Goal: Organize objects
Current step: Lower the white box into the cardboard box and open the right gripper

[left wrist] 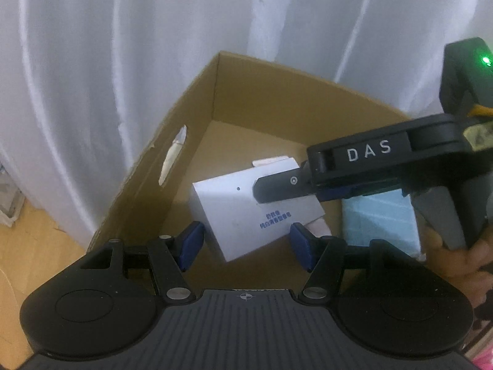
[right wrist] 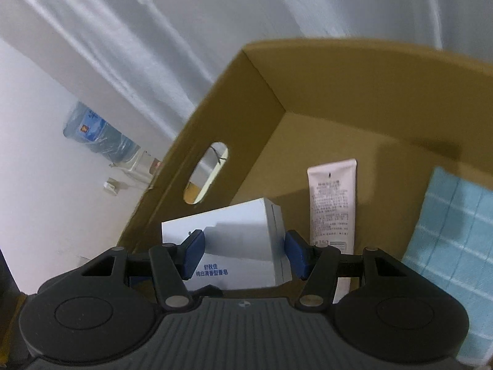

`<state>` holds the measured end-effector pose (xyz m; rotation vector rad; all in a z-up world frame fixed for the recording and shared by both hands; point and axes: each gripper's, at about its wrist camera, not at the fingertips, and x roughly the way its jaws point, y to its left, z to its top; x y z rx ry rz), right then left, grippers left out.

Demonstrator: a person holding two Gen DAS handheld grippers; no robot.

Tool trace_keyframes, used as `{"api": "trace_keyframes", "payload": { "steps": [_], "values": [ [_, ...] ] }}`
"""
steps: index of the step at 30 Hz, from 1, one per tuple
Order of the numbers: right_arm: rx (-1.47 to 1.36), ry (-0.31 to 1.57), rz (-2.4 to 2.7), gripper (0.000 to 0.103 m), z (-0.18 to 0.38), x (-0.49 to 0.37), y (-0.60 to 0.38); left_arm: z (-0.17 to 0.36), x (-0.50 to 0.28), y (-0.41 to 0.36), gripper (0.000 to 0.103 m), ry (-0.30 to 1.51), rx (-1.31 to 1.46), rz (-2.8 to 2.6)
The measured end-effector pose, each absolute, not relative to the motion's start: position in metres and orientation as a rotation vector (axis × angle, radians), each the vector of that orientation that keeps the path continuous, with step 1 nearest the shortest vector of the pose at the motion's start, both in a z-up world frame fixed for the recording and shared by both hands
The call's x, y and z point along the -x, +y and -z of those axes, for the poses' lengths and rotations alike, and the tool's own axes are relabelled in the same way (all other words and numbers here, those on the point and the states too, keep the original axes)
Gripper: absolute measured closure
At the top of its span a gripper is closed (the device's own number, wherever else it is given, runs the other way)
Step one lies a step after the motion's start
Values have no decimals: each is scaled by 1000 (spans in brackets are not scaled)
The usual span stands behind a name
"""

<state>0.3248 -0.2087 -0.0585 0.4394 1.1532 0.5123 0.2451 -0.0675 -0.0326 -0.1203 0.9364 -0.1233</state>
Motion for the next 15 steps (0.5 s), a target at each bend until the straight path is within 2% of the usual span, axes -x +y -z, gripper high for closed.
{"api": "trace_keyframes", "payload": {
  "steps": [5, 7, 9, 12, 15],
  "values": [
    [-480, 1205, -506, 42, 75, -328, -213, 36, -250, -70, 39, 977, 66, 134],
    [-494, 1230, -499, 42, 82, -330, -214, 38, -251, -71, 34, 988, 52, 145],
    [-492, 1251, -493, 43, 89, -331, -212, 38, -250, -72, 20, 993, 53, 164],
    [-501, 1265, -481, 43, 93, -333, -212, 33, -246, -73, 14, 987, 46, 173],
    [-493, 1245, -472, 42, 85, -332, -213, 25, -238, -69, 13, 969, 48, 164]
  ]
}}
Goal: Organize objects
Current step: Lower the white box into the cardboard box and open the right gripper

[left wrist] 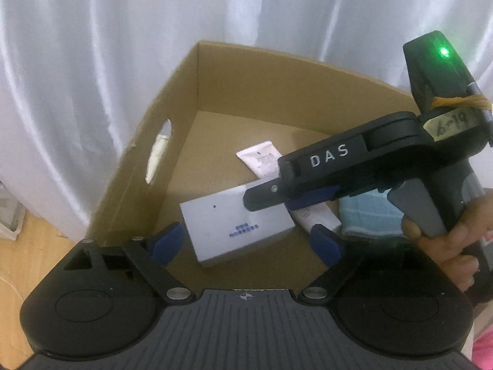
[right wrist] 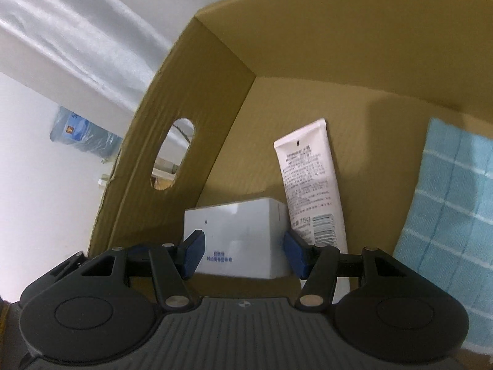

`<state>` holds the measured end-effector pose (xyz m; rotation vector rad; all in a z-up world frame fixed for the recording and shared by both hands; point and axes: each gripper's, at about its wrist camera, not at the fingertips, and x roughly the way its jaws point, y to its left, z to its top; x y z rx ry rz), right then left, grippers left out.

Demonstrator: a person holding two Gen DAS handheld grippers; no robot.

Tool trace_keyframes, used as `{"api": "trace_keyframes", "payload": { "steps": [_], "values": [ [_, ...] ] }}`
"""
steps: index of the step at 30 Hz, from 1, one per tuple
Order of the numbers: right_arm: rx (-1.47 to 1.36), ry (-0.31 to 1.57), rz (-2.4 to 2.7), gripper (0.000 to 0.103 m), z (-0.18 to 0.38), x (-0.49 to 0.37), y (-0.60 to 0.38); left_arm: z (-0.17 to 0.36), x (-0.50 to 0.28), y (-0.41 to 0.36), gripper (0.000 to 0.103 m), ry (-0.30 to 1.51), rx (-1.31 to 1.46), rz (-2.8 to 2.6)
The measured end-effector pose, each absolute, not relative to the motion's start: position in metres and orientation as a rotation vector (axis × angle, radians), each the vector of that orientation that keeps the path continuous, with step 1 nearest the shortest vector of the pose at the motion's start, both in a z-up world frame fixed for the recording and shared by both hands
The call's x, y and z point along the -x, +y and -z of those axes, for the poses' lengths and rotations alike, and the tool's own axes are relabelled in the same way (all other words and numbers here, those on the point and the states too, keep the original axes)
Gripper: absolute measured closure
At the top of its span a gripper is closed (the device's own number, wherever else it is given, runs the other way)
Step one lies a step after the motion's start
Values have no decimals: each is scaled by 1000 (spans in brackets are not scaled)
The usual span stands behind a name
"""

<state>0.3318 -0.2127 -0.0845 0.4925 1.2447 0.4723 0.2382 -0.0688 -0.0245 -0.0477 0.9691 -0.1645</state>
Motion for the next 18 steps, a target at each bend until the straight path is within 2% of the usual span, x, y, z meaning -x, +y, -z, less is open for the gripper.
{"api": "trace_keyframes", "payload": {
  "steps": [4, 5, 9, 16, 18],
  "values": [
    [-498, 1209, -480, 40, 67, -324, -216, 5, -219, -63, 13, 898, 74, 170],
    [-497, 1196, -482, 36, 60, -321, -217, -1, -210, -61, 10, 873, 80, 172],
    [-477, 1122, -490, 30, 30, -301, -220, -22, -189, -66, 4, 788, 80, 189],
    [-397, 947, -470, 12, -22, -240, -226, -49, -124, -81, 1, 681, 30, 21],
    [-374, 909, -459, 11, -30, -219, -226, -51, -107, -87, 0, 648, 24, -47]
  ]
}}
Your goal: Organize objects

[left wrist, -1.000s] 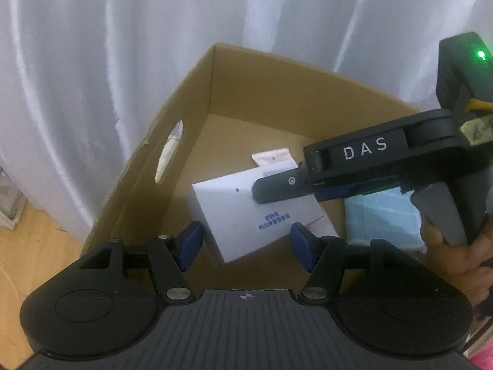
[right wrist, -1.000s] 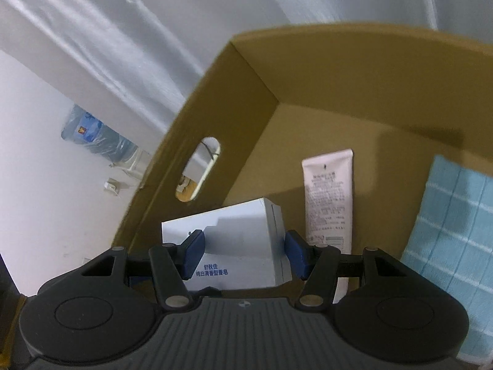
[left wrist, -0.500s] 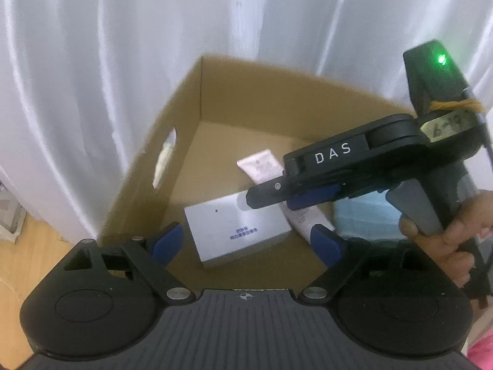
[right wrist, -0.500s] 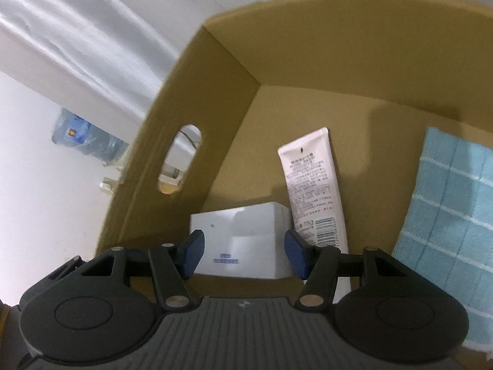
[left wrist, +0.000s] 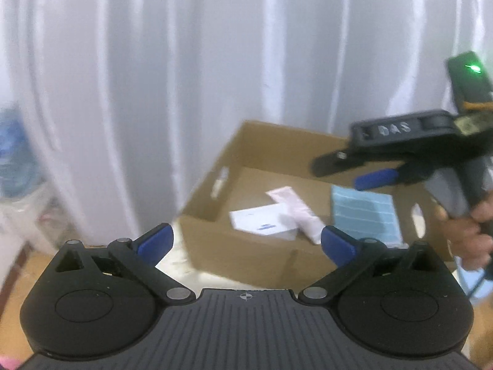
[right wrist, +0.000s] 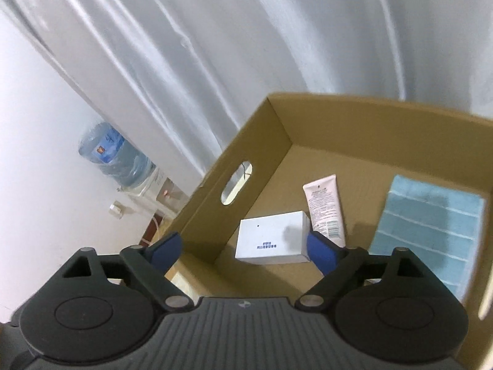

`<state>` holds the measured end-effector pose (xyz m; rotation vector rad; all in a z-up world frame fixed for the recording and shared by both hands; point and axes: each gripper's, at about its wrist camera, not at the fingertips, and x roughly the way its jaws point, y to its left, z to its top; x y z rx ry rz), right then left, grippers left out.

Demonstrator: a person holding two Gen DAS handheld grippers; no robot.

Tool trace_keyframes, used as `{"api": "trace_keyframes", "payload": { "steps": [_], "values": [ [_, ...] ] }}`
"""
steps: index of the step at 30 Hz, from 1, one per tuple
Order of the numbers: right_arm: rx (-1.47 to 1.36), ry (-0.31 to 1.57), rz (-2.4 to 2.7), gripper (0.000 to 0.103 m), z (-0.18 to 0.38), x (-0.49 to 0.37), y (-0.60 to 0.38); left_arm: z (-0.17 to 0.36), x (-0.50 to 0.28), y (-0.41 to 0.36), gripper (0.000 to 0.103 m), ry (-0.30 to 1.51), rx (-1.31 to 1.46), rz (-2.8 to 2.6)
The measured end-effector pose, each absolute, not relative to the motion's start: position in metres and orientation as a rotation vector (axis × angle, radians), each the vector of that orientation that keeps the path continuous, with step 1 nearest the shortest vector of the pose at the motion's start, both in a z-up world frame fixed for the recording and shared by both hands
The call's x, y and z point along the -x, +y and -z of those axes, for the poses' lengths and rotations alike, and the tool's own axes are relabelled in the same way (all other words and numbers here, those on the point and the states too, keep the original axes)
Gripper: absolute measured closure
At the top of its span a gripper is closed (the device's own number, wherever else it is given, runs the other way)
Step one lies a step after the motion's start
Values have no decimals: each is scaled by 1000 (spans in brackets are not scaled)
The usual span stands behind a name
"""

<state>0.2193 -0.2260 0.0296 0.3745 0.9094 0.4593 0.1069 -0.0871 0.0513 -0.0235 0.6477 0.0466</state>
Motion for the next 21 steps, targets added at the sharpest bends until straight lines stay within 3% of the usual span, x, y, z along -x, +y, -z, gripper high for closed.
{"api": "trace_keyframes", "payload": {
  "steps": [21],
  "values": [
    [-284, 805, -207, 3, -51, -102, -224, -57, -33, -130, 0, 557, -98, -168]
  ]
}}
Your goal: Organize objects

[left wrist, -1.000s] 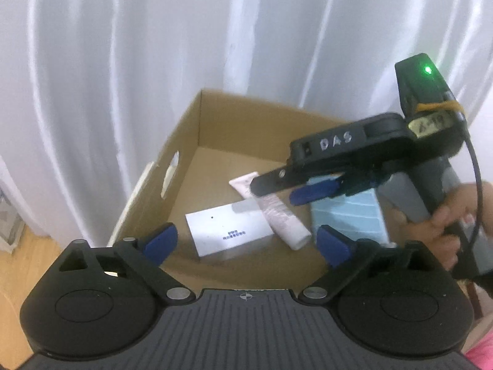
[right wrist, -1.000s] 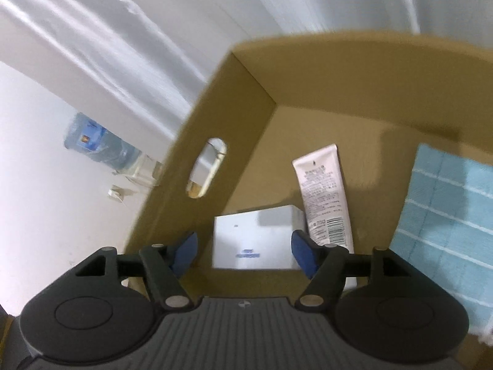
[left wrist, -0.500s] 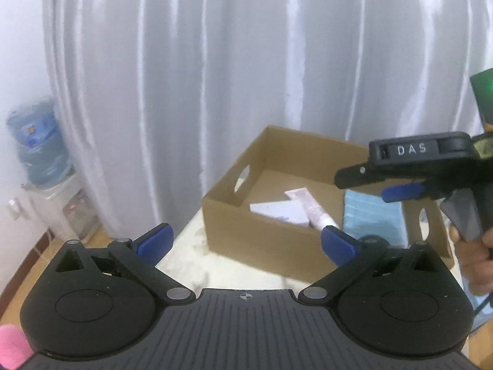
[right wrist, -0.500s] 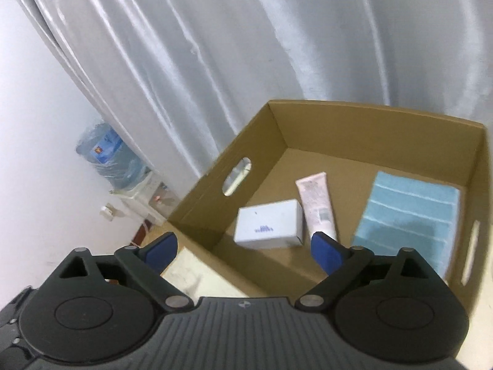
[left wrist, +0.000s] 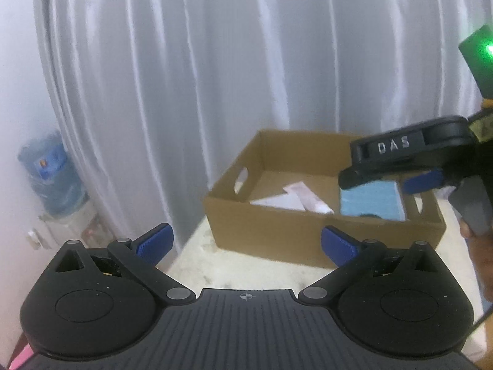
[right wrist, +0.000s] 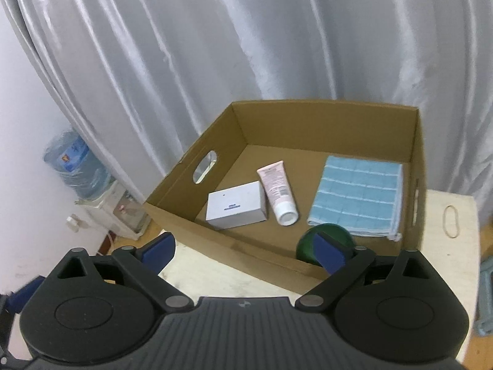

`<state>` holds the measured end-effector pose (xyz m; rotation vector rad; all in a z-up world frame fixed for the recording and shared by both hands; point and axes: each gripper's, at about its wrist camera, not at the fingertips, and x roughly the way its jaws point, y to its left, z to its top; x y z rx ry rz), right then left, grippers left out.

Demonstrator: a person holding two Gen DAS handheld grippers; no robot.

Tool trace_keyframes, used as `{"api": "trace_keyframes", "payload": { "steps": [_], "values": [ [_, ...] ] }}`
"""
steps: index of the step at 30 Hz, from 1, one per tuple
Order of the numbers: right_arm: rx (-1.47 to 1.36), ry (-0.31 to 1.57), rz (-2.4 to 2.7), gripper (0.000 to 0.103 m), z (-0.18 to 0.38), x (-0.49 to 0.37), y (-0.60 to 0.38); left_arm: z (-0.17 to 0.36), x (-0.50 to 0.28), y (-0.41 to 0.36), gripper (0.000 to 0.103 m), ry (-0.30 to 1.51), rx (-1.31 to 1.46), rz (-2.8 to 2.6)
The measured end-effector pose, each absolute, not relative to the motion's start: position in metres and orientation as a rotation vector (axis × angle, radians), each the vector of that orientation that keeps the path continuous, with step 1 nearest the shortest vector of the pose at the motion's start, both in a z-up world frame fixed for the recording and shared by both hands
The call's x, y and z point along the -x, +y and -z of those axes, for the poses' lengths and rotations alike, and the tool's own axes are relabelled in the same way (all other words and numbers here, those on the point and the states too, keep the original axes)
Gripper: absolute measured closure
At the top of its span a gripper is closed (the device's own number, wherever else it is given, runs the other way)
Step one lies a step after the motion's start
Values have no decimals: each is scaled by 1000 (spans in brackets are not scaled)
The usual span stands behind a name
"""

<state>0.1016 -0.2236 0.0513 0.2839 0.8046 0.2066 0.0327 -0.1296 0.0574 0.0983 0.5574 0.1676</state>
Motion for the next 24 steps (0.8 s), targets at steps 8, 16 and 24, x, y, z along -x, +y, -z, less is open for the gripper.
{"api": "trace_keyframes", "payload": {
  "steps": [8, 16, 24],
  "values": [
    [-179, 707, -115, 0, -73, -86, -221, -57, -36, -116, 0, 588, -9, -170],
    [-116, 622, -31, 0, -93, -78, -221, -53, -40, -105, 0, 611, 1, -195],
    [-18, 542, 40, 0, -108, -67, -209, -53, -49, -78, 0, 633, 61, -225]
  ]
}}
